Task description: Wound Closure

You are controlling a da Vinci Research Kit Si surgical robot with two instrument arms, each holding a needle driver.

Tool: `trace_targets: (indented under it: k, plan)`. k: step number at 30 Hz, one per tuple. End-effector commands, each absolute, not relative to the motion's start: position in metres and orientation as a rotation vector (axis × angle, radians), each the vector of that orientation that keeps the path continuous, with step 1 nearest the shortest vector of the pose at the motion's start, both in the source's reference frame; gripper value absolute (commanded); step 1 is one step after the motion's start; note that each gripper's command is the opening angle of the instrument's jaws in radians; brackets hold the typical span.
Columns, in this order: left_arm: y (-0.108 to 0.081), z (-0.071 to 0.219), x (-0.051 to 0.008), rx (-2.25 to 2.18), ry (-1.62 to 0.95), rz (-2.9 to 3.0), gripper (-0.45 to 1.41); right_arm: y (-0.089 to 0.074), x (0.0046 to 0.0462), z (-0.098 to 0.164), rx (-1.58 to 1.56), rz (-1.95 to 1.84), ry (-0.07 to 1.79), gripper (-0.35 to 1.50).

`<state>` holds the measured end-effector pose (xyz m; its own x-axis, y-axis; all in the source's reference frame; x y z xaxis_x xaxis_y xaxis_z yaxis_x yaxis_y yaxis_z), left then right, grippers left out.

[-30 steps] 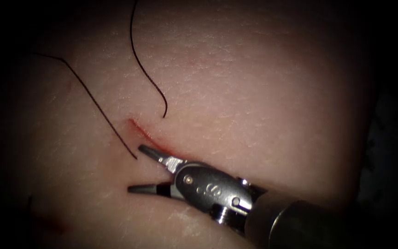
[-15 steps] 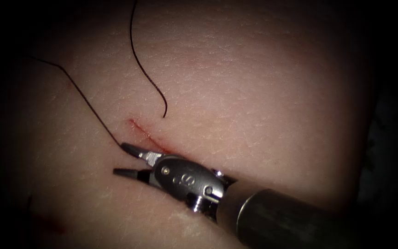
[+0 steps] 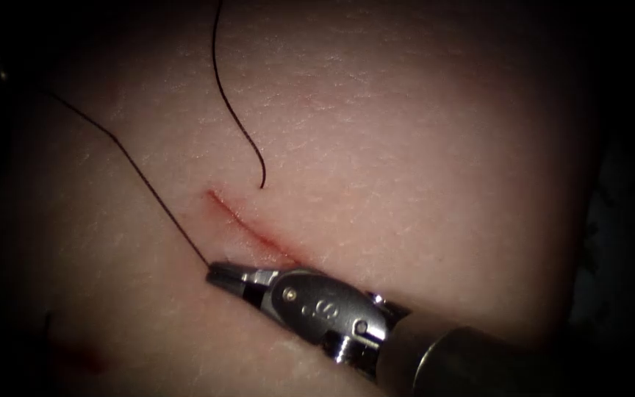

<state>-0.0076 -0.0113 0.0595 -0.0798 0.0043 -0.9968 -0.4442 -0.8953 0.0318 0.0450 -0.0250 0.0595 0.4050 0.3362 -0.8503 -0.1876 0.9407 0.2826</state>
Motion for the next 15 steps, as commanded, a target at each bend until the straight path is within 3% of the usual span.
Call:
trace_targets:
  k: [1,15]
  plan:
    - [-0.0121,0.0609,-0.0083,-1.888,0.465,2.048,-0.45,-0.0268,0.0461,0.059,0.162,0.327,1.115,-0.35]
    - [-0.016,0.0665,-0.0105,-1.885,0.419,2.027,-0.45,-0.0344,0.0484,0.052,0.213,0.296,1.164,-0.35]
